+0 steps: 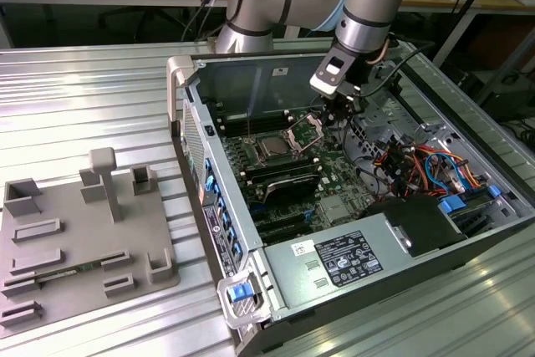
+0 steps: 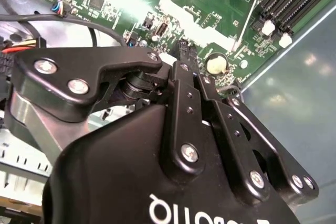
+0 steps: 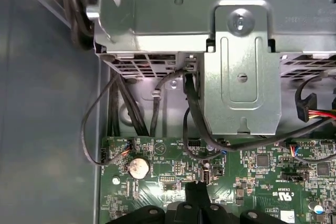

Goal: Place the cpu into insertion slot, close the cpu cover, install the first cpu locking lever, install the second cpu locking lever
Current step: 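Close the cpu cover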

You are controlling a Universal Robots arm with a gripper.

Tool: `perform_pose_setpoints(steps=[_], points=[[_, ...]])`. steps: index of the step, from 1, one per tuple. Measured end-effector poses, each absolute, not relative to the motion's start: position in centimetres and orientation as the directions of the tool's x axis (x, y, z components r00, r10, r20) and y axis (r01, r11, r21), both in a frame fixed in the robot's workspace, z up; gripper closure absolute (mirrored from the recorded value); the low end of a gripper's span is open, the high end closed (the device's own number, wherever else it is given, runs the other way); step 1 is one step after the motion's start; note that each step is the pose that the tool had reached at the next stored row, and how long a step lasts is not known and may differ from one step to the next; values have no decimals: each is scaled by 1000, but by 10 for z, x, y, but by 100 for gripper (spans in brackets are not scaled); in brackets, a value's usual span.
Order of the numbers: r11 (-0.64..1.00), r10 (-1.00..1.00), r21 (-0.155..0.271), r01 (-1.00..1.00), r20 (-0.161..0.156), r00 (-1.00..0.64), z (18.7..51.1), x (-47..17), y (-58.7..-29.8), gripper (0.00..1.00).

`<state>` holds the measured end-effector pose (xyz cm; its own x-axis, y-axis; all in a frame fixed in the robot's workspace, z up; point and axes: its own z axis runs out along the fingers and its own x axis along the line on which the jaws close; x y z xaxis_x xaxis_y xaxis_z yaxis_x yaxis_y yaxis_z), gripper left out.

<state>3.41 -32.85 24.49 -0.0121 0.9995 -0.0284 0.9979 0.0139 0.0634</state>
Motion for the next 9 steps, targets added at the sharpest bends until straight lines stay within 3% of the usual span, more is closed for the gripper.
perform_pose_setpoints(steps=[9], points=[[16,999,63,998,-28,-14,244,21,-329,89]])
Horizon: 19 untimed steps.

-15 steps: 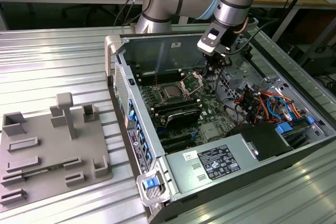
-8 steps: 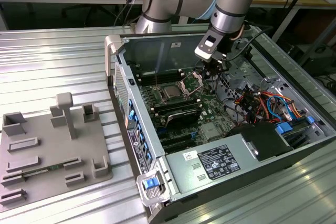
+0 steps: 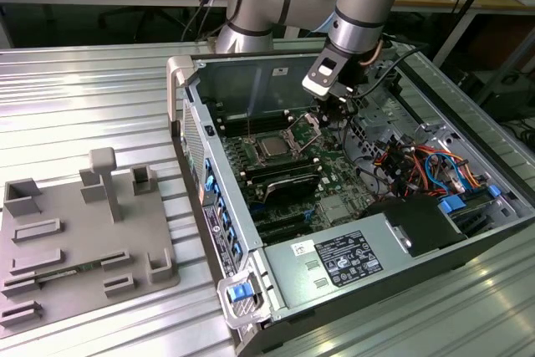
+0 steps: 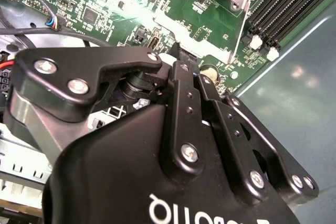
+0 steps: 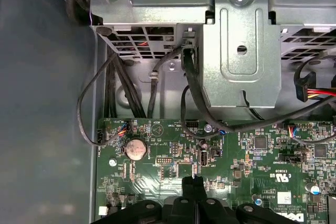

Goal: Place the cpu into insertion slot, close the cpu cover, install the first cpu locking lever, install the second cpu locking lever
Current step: 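Close the cpu cover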

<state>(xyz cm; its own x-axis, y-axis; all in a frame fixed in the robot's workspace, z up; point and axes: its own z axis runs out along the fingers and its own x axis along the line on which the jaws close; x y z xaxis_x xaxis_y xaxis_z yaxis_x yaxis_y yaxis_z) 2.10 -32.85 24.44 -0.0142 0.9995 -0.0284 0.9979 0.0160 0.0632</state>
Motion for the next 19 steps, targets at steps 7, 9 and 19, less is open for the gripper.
perform_pose_setpoints(steps=[7,9,19], points=[[16,999,63,998,-28,-14,244,19,-329,89],[16,999,63,998,-28,-14,244,18,-328,89],[16,999,63,998,-28,-14,243,13,-329,89]])
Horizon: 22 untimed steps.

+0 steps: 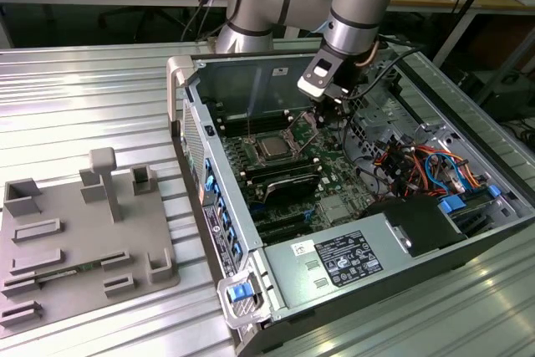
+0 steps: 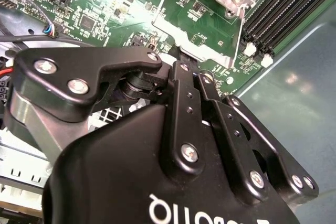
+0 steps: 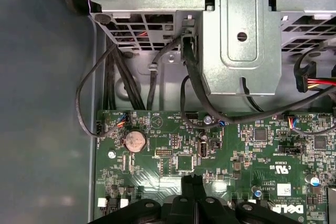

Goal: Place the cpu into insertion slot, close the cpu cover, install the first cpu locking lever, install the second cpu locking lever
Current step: 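Close the cpu cover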

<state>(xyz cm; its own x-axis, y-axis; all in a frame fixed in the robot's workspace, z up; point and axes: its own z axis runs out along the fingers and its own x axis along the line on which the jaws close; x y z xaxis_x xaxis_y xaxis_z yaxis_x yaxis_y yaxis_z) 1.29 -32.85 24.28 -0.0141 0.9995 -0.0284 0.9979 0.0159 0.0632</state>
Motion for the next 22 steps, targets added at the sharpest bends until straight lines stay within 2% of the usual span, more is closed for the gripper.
perform_pose_setpoints(steps=[22], points=[[16,999,63,998,-28,-14,240,-9,-329,89]])
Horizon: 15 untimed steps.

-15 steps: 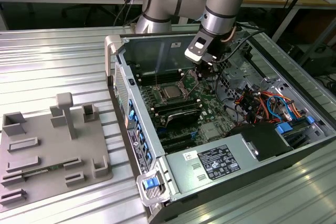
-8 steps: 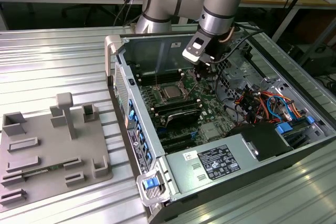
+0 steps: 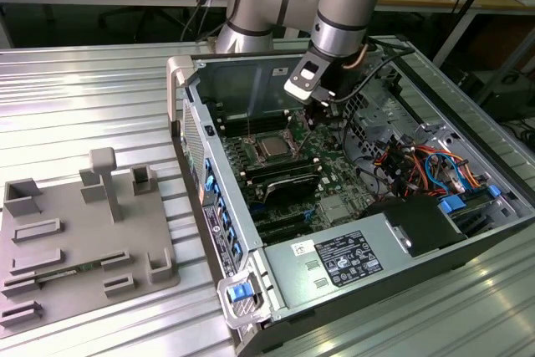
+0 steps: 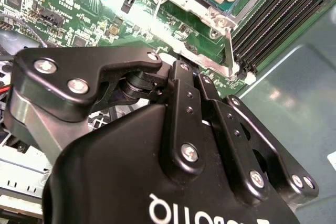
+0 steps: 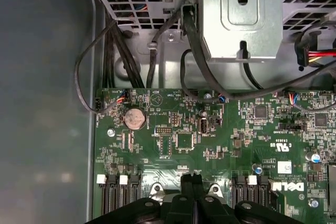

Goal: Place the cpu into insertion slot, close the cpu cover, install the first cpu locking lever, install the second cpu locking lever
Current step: 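Close the cpu cover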

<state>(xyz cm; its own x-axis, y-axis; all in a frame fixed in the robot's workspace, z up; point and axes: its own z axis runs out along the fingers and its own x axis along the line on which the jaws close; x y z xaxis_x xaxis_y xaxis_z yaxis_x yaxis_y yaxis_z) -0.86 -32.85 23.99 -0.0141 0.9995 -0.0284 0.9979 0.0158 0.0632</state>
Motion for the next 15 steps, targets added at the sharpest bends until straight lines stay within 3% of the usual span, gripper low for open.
perform_pose_setpoints(steps=[15], points=[[16,999,63,998,-28,-14,238,-29,-329,89]])
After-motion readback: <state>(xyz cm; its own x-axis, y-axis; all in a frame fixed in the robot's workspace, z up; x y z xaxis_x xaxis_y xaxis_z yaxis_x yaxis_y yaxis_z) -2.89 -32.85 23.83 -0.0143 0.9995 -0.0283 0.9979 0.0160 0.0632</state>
